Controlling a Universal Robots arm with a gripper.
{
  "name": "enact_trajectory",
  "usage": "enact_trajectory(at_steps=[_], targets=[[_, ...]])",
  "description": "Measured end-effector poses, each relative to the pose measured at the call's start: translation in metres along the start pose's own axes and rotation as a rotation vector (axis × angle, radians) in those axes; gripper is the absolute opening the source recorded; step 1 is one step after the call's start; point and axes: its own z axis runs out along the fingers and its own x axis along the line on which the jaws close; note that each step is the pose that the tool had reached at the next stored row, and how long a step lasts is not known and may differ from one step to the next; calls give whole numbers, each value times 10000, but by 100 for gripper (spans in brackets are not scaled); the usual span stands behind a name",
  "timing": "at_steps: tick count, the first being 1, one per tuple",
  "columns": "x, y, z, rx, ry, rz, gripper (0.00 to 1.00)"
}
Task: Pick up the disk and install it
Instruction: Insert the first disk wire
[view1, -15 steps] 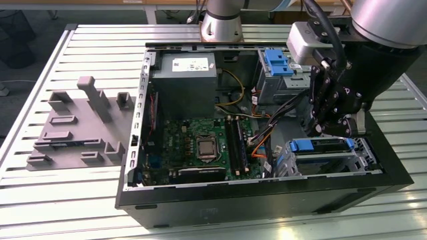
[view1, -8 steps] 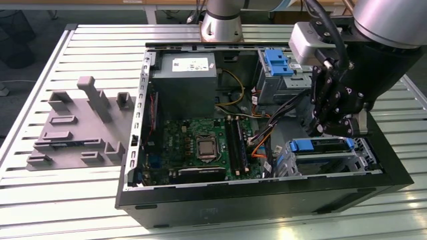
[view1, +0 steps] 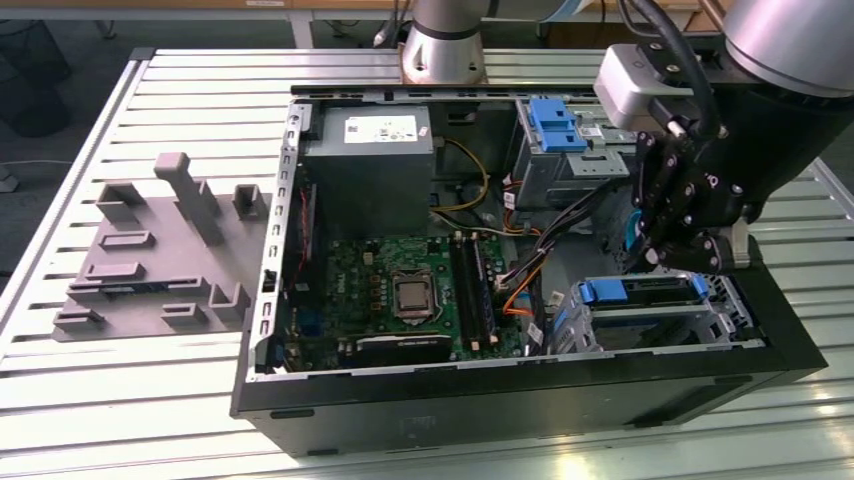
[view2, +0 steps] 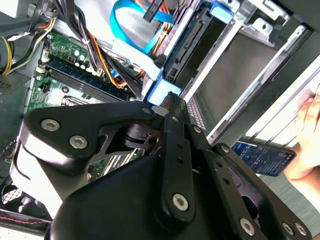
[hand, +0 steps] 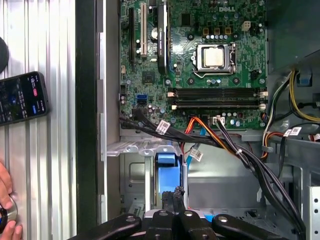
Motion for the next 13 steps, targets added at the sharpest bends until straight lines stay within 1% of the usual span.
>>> enact_trajectory(at_steps=[5,8,13], targets=[[-2,-70,0,0,0,0,11],[-4,-100,0,0,0,0,11],[-4,-109,0,0,0,0,11]])
